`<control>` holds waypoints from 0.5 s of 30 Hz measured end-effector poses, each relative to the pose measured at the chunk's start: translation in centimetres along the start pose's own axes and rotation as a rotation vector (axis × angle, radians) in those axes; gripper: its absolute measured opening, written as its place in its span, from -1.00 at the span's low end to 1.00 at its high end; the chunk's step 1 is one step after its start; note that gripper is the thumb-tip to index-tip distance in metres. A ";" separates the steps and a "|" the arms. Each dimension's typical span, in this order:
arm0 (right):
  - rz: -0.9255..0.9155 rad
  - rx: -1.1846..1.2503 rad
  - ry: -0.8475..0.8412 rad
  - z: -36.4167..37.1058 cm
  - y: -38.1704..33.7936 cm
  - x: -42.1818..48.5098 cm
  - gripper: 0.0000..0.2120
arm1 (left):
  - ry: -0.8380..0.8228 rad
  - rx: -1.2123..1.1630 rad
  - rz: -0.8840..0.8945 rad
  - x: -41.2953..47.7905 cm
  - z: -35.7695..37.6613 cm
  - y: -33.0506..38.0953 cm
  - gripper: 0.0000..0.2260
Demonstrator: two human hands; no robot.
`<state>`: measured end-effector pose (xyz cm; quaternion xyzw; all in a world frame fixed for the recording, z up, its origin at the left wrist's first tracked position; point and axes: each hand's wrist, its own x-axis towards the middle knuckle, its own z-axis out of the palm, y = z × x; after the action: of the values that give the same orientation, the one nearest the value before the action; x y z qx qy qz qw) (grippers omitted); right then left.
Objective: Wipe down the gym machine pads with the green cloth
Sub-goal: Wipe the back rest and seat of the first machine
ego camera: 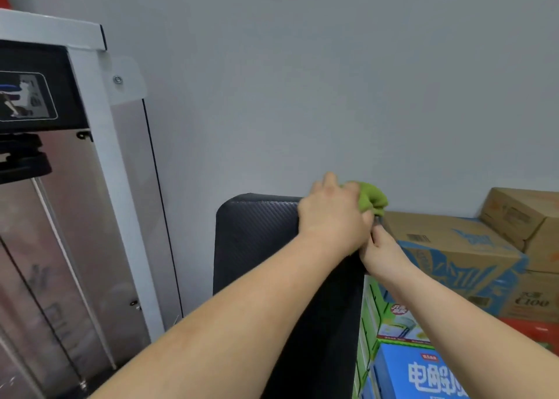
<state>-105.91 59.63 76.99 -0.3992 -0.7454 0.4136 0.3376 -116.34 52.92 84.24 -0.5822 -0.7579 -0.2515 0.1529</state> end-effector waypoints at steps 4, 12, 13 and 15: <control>0.022 0.015 0.028 0.0 0.2 0.1 -0.74 | 0.013 0.045 0.108 -0.6 -0.9 -2.4 -0.59; -0.025 0.054 -0.009 -0.1 -0.6 -0.5 -0.54 | 0.414 -0.039 -0.258 -7.9 0.2 -16.7 -0.59; -0.024 0.046 0.001 -0.1 -0.6 -0.5 -0.54 | 0.434 -0.086 -0.309 -9.1 2.0 -15.9 -0.57; -0.025 0.036 0.011 0.0 -0.7 -0.4 -0.55 | 0.392 -0.134 -0.367 -11.9 5.4 -13.5 -0.50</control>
<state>-105.97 59.01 77.55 -0.3859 -0.7409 0.4205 0.3540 -125.66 43.74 70.83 -0.3844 -0.7882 -0.4325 0.2094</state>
